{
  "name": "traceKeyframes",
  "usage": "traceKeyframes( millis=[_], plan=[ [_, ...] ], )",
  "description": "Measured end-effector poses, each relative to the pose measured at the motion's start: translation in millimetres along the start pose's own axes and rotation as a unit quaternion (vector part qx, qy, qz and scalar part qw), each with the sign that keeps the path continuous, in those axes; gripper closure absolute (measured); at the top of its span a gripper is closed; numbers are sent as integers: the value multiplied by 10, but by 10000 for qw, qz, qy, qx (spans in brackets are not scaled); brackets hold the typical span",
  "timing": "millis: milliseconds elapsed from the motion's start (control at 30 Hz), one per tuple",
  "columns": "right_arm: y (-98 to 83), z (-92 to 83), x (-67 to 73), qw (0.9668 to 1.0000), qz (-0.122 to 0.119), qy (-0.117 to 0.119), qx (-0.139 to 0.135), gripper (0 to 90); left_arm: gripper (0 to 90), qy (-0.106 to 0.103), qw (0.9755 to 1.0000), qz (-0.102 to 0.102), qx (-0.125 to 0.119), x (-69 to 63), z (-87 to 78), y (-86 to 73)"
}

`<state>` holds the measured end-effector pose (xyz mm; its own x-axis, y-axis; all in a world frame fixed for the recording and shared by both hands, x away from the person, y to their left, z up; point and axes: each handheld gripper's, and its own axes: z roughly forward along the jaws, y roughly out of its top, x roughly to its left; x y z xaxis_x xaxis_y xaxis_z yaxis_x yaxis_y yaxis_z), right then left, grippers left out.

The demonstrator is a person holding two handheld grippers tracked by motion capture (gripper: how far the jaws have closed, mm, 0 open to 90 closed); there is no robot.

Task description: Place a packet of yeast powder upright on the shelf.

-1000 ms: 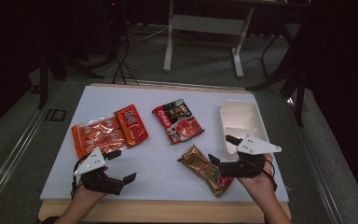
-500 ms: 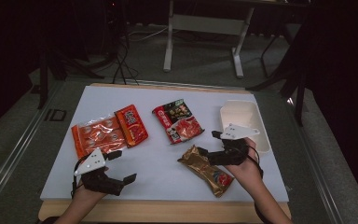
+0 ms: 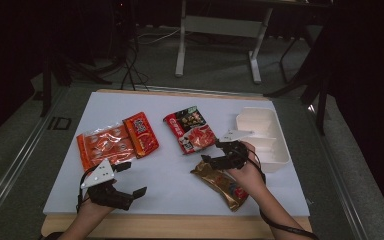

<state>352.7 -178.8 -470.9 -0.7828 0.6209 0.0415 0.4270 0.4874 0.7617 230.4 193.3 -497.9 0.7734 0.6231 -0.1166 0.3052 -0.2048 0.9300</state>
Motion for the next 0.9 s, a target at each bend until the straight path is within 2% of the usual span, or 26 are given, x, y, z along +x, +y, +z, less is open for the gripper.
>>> traceKeyframes(
  millis=[67, 233, 467, 500, 700, 833, 867, 900],
  plan=[
    [-20, 74, -28, 9999, 8, -66, 88, 259, 17, -35, 10000, -15, 5, 6, 3, 1],
    [-85, 201, -83, 9996, 165, -37, 246, 298, 17, -42, 10000, 6, 41, -2, 7, -3],
    [-154, 347, -139, 9987, 197, -91, 456, 313, 17, -40, 10000, 28, 61, 4, 16, -5],
    [-180, 395, -156, 9981, 275, -22, 546, 316, 17, -42, 10000, 25, 74, 4, 15, -8],
    [-236, 504, -199, 9961, 350, 56, 803, 347, 17, -84, 9999, 18, 100, 8, 25, -10],
    [-250, 546, -203, 9949, 412, 118, 916, 384, 17, -85, 9999, 18, 99, 7, 25, -10],
    [-258, 573, -198, 9937, 419, 227, 1013, 413, 17, -86, 9999, 26, 109, 8, 24, -11],
    [-262, 582, -185, 9933, 408, 181, 1068, 435, 17, -86, 9999, 26, 109, 8, 24, -11]
  ],
)
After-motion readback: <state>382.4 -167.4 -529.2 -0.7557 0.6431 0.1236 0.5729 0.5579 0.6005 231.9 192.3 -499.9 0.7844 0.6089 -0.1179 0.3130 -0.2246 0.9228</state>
